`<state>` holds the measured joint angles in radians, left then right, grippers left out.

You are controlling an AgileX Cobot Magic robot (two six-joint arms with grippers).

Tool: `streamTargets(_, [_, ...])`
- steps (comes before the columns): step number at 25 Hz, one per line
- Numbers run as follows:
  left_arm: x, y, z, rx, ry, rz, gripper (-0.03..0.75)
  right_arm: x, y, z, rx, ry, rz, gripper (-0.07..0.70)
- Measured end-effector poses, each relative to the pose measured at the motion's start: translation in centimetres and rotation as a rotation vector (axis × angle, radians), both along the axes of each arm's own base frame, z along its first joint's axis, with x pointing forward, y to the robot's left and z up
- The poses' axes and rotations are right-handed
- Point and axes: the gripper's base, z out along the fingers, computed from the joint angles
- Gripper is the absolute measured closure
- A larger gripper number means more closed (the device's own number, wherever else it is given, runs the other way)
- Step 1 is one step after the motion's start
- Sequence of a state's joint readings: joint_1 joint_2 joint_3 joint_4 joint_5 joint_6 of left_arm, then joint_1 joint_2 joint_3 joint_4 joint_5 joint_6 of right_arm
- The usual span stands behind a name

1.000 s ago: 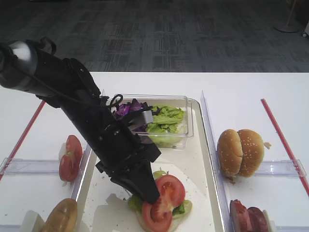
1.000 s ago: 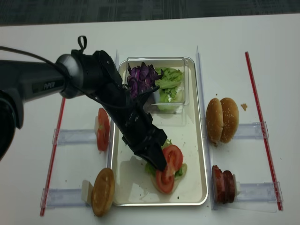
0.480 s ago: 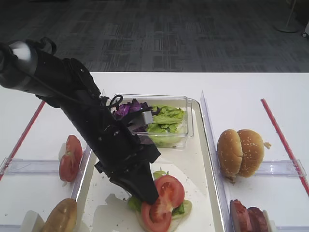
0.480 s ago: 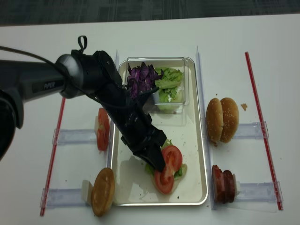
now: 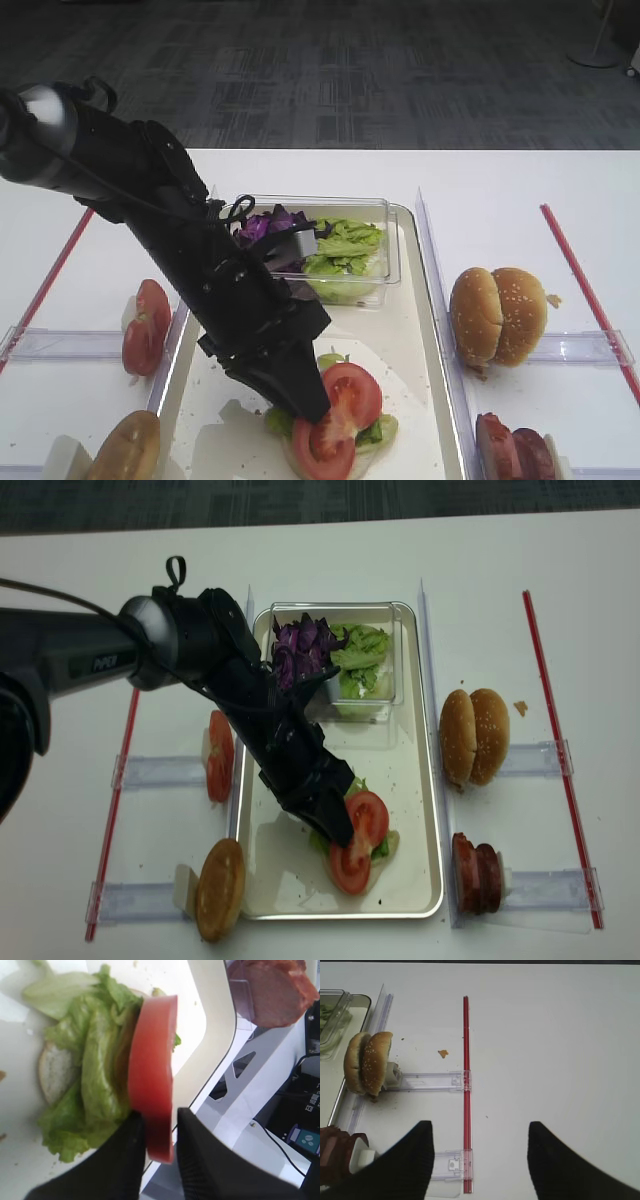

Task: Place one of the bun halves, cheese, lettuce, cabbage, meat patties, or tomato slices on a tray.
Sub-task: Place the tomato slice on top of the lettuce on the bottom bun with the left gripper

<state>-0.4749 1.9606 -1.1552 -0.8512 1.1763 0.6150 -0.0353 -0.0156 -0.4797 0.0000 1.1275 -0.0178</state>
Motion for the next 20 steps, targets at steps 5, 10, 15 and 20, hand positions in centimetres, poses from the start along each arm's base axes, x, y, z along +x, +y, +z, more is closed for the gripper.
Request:
streamTargets(5, [0.0,0.0,0.0,-0.005,-0.007,-0.009,0.536,0.0,0.0,0.0,0.0,0.0,0.0,0.186])
streamTargets(10, [0.15,-0.08,0.15,-0.012,-0.019,-0.015,0.497,0.0,0.0,0.0,0.0,0.0,0.0,0.186])
streamTargets(15, [0.62,-0.32,0.65,-0.024,-0.042,-0.016,0.48,0.0,0.0,0.0,0.0,0.0,0.0,0.186])
streamTargets(20, [0.62,-0.32,0.65,-0.024,-0.042,-0.016,0.477,0.0,0.0,0.0,0.0,0.0,0.0,0.186])
